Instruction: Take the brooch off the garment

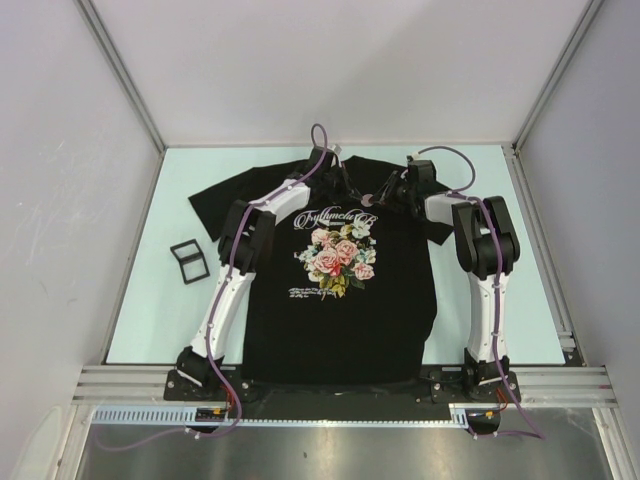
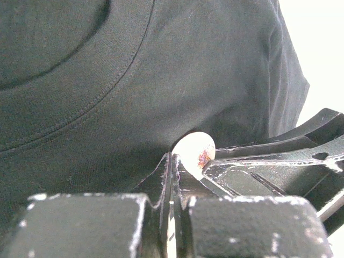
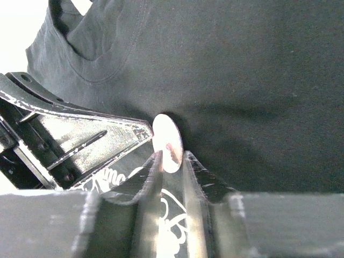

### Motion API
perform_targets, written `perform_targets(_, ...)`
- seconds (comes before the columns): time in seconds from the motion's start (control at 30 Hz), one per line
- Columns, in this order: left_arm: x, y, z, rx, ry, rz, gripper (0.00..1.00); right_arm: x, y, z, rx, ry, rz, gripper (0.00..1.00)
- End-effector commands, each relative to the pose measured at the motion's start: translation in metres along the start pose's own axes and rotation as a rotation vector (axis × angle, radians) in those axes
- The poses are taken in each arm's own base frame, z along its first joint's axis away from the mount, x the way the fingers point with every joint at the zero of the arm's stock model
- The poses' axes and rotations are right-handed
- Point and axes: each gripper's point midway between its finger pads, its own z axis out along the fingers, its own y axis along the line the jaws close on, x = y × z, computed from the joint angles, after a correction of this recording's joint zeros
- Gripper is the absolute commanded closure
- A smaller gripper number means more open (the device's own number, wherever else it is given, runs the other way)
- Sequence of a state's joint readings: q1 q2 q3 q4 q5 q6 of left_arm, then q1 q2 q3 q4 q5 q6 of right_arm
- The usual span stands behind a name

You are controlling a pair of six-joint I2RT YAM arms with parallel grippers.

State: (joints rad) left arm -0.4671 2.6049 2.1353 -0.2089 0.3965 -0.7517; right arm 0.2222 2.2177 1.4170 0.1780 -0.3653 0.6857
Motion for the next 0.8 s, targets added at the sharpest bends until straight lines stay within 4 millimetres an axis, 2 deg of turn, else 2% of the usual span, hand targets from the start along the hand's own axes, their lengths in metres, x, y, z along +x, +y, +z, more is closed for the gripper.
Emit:
perform_targets(0.0, -0.006, -0.008, -0.005, 0.002, -0.002, 0.009, 0.98, -0.008, 0.018, 0.005, -0.055, -0.027, -0.025, 0.83)
perform_targets(0.03, -0.006, -0.01, -0.006, 0.002, -0.003, 0.019, 0.99, -0.008, 0.018, 0.004, -0.046, -0.028, -0.031, 0.87)
perform_targets(0.07, -0.008, -0.012, -0.008, 0.004, -0.008, 0.026, 0.98, -0.011, 0.02, 0.001, -0.043, -0.036, -0.05, 0.95)
perform_targets(0.1, -0.009, -0.013, -0.01, 0.004, -0.007, 0.036, 0.94, -0.013, 0.019, 0.001, -0.019, -0.053, -0.067, 0.99)
perform_targets(0.17, -0.013, -0.016, -0.015, 0.01, -0.013, 0.077, 0.88, -0.016, 0.023, -0.005, 0.01, -0.068, -0.096, 1.0)
perform_targets(0.2, -0.016, -0.021, -0.021, 0.012, -0.021, 0.093, 0.8, -0.019, 0.021, -0.006, 0.039, -0.088, -0.128, 1.0)
perform_targets(0.27, -0.02, -0.026, -0.028, 0.018, -0.033, 0.141, 0.7, -0.015, 0.023, -0.008, 0.073, -0.09, -0.165, 1.0)
perform_targets(0.3, -0.023, -0.032, -0.035, 0.022, -0.043, 0.159, 0.63, -0.02, 0.022, -0.012, 0.119, -0.122, -0.197, 1.0)
perform_targets(0.37, -0.027, -0.032, -0.042, 0.019, -0.054, 0.194, 0.56, -0.016, 0.022, -0.015, 0.183, -0.126, -0.248, 1.0)
perform_targets(0.4, -0.029, -0.036, -0.048, 0.022, -0.061, 0.206, 0.51, -0.029, 0.02, -0.02, 0.249, -0.177, -0.292, 1.0)
perform_targets(0.43, -0.031, -0.034, -0.051, 0.019, -0.066, 0.211, 0.49, -0.02, 0.013, -0.023, 0.303, -0.152, -0.314, 1.0)
perform_targets(0.47, -0.033, -0.036, -0.054, 0.027, -0.073, 0.218, 0.47, -0.017, 0.018, -0.022, 0.325, -0.154, -0.341, 1.0)
perform_targets(0.5, -0.032, -0.034, -0.055, 0.022, -0.072, 0.216, 0.44, -0.023, 0.016, -0.023, 0.38, -0.182, -0.367, 1.0)
perform_targets(0.53, -0.034, -0.034, -0.058, 0.024, -0.078, 0.213, 0.43, -0.02, 0.013, -0.025, 0.419, -0.167, -0.403, 1.0)
perform_targets(0.57, -0.035, -0.034, -0.058, 0.026, -0.084, 0.211, 0.43, -0.012, 0.018, -0.022, 0.436, -0.158, -0.435, 1.0)
perform_targets(0.63, -0.036, -0.032, -0.058, 0.033, -0.08, 0.188, 0.42, -0.013, 0.016, -0.021, 0.505, -0.158, -0.484, 1.0)
perform_targets(0.67, -0.037, -0.031, -0.057, 0.04, -0.083, 0.18, 0.41, -0.005, 0.021, -0.018, 0.512, -0.147, -0.512, 1.0)
perform_targets(0.77, -0.035, -0.03, -0.052, 0.066, -0.071, 0.136, 0.41, -0.003, 0.023, -0.014, 0.542, -0.142, -0.543, 1.0)
